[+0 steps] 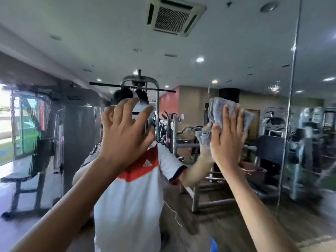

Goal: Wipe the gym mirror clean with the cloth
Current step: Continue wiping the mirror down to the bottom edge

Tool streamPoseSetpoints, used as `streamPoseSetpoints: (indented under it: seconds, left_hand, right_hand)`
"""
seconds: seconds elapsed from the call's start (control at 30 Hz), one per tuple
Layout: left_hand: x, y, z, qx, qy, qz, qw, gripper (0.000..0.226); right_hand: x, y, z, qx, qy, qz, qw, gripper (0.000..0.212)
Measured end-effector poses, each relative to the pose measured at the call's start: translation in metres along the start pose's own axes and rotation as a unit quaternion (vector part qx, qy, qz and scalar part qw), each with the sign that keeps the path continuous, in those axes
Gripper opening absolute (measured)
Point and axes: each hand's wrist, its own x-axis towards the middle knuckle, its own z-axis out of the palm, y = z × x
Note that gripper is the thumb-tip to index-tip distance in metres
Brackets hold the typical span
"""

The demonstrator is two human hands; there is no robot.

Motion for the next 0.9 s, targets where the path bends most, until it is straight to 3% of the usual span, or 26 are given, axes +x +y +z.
streamPoseSetpoints:
  seconds: [0.17,0.23,0.37,0.43,0.57,0.63,0.7,0.8,0.9]
  left_hand:
    - [0.023,-0.017,-0.004,0.014,0.024,0.035,0.999,0.044]
    - [0.026,-0.025,-0.007,0.017,0.028,0.046,0.998,0.045]
    - [0.050,-0.034,-0.007,0.019,0.021,0.074,0.997,0.049]
    - [0.071,-0.034,-0.006,0.025,0.011,0.078,0.997,0.051]
    - [0.103,-0.037,-0.007,0.035,-0.004,0.065,0.997,0.056]
    - [0.104,-0.040,-0.008,0.035,-0.001,0.063,0.997,0.057]
    - [0.101,-0.043,-0.009,0.029,0.001,0.072,0.997,0.058]
    - [0.114,-0.049,-0.010,0.036,-0.006,0.110,0.993,0.059]
    - [0.144,-0.054,-0.012,0.063,-0.013,0.145,0.987,0.061]
  right_hand:
    - [-0.055,0.017,0.000,-0.021,-0.018,-0.159,0.987,0.054]
    - [-0.055,0.037,-0.003,-0.024,-0.016,-0.131,0.991,0.053]
    - [0.029,0.023,-0.004,0.010,-0.009,0.013,1.000,0.058]
    - [0.080,-0.006,-0.003,0.013,0.002,0.014,1.000,0.059]
    - [0.092,-0.042,0.002,-0.015,0.040,-0.110,0.993,0.056]
    - [0.061,-0.028,0.001,-0.030,0.016,-0.196,0.980,0.055]
    - [0.047,0.003,-0.002,-0.034,-0.001,-0.224,0.974,0.056]
    - [0.089,0.021,-0.006,-0.007,0.011,-0.142,0.990,0.054]
    - [0.164,-0.012,-0.012,0.026,0.031,-0.030,0.999,0.061]
